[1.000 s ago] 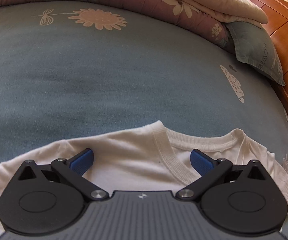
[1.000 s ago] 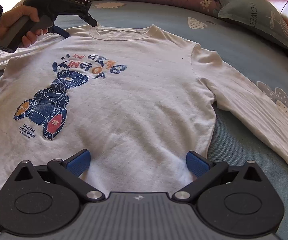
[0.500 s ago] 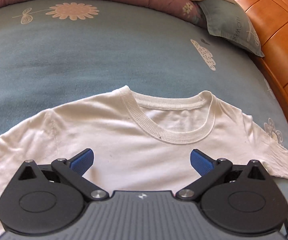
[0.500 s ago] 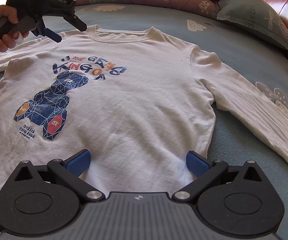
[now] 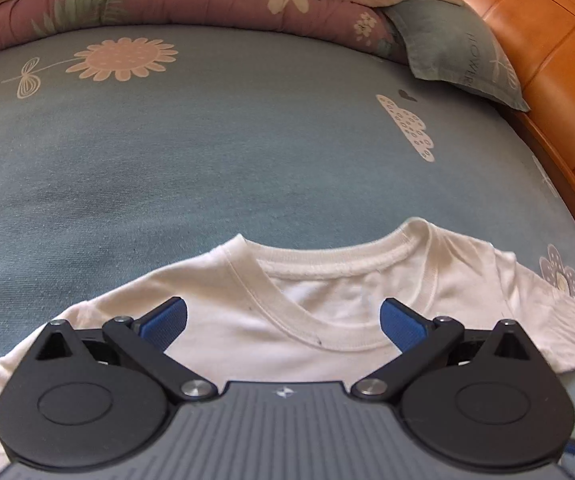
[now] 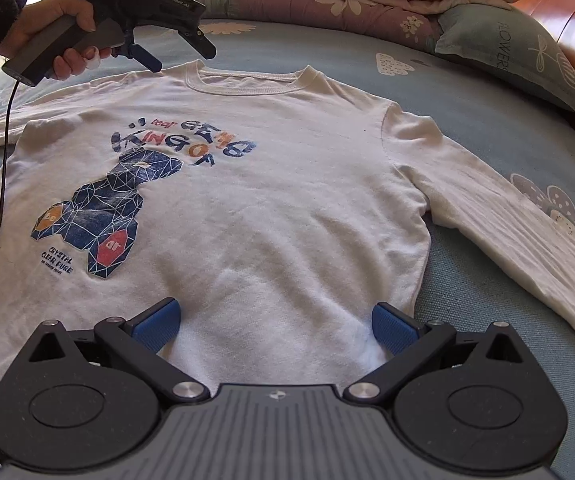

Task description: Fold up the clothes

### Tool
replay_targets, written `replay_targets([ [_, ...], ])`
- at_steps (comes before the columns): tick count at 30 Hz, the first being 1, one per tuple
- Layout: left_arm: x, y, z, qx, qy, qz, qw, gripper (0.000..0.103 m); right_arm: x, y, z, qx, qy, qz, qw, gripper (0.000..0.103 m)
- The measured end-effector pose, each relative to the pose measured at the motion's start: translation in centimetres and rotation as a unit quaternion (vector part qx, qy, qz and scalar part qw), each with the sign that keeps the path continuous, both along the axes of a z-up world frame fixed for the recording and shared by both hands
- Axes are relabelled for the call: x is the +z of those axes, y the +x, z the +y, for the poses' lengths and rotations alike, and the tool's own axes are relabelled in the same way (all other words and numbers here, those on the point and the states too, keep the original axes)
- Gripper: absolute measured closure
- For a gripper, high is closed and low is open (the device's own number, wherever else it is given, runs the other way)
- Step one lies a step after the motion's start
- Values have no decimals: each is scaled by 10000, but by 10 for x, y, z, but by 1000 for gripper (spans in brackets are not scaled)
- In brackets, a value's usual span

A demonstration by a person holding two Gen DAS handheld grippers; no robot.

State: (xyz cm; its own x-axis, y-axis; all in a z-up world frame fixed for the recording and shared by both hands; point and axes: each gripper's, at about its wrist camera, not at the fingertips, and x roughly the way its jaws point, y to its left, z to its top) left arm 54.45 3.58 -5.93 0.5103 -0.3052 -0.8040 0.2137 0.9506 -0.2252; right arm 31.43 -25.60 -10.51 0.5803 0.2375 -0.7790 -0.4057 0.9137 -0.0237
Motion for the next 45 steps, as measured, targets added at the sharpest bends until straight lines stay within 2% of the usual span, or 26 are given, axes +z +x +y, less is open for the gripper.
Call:
replay_targets([
  [4, 25, -55, -9, -714, 395, -186, 9965, 1, 10, 0, -3, 411, 71, 153, 9990, 0],
  [7, 30, -104, -5, -1040, 628, -139, 9925, 1, 27, -17, 4, 1084, 36, -140, 9940, 0],
  [10, 25, -158, -6, -1332, 874, 175, 9871, 1, 36, -38, 20, 1868, 81, -80, 9823, 0],
  [14, 8, -223, -9, -1582, 1022, 603, 9803, 1, 34, -69, 48, 2801, 153, 88, 9598, 0],
  [17, -5, -260, -18, -1742, 982, 654, 9776, 1, 25, -84, 69, 3117, 217, 154, 9498, 0],
  [19, -16, -279, -26, -1892, 959, 724, 9746, 1, 12, -89, 80, 3137, 107, 255, 9491, 0],
  [23, -38, -303, -28, -2063, 1182, 751, 9684, 1, 1, -97, 72, 3191, 188, -4, 9475, 0],
  [26, -40, -323, -18, -2344, 1328, 561, 9614, 1, 7, -98, 57, 3135, 101, 196, 9493, 0],
  [30, -37, -336, -2, -2346, 1401, 863, 9581, 1, 11, -103, 21, 3011, -69, 651, 9513, 0],
  [34, -33, -339, -1, -2584, 1617, 985, 9473, 1, 10, -113, -11, 2999, -360, 860, 9494, 0],
  [36, -26, -332, -4, -2594, 1602, 872, 9484, 1, 13, -112, -13, 2953, -495, 935, 9495, 0],
  [38, -17, -321, -9, -2630, 1605, 575, 9496, 1, 21, -107, -11, 2820, -468, 826, 9547, 0],
  [41, -9, -294, -15, -2603, 1575, 177, 9524, 1, 32, -87, 0, 2725, -294, 304, 9612, 0],
  [45, -19, -246, -23, -2494, 1515, -4, 9565, 1, 27, -38, 17, 2385, -142, -95, 9710, 0],
])
